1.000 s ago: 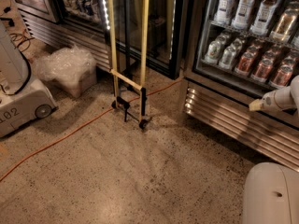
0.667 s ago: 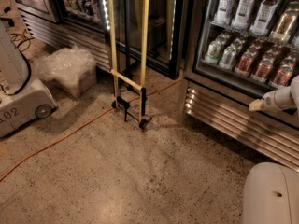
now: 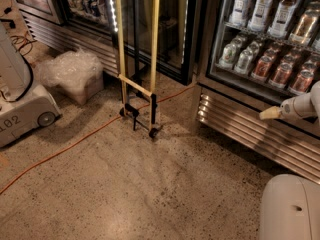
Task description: Close left fridge door
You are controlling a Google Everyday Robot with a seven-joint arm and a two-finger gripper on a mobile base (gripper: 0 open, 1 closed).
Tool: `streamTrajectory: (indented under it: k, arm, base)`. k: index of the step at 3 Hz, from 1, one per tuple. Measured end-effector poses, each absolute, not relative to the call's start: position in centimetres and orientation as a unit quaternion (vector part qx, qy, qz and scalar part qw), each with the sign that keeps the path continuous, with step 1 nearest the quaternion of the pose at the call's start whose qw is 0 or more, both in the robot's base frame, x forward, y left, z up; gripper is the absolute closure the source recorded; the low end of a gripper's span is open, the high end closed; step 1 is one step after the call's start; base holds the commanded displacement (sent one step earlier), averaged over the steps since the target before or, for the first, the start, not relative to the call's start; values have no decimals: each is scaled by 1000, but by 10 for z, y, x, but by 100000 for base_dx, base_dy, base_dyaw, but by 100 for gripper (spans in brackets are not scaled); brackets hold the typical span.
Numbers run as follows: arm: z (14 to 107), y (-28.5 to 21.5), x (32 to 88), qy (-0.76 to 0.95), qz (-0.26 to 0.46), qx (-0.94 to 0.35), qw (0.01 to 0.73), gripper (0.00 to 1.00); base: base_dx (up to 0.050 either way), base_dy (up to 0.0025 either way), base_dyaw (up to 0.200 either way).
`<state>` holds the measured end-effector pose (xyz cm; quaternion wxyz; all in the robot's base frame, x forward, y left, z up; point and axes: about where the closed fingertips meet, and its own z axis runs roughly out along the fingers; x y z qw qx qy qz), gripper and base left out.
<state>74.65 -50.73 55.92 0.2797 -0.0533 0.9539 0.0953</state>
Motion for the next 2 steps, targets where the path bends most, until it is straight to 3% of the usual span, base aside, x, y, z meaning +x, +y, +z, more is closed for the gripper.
streamTrajectory:
  k: [1, 2]
  arm:
    - [559, -507, 746, 954, 95, -53, 280, 0]
    - [559, -507, 746, 954, 95, -53, 280, 0]
  base:
    - [0, 0, 0]
    - [0, 0, 0]
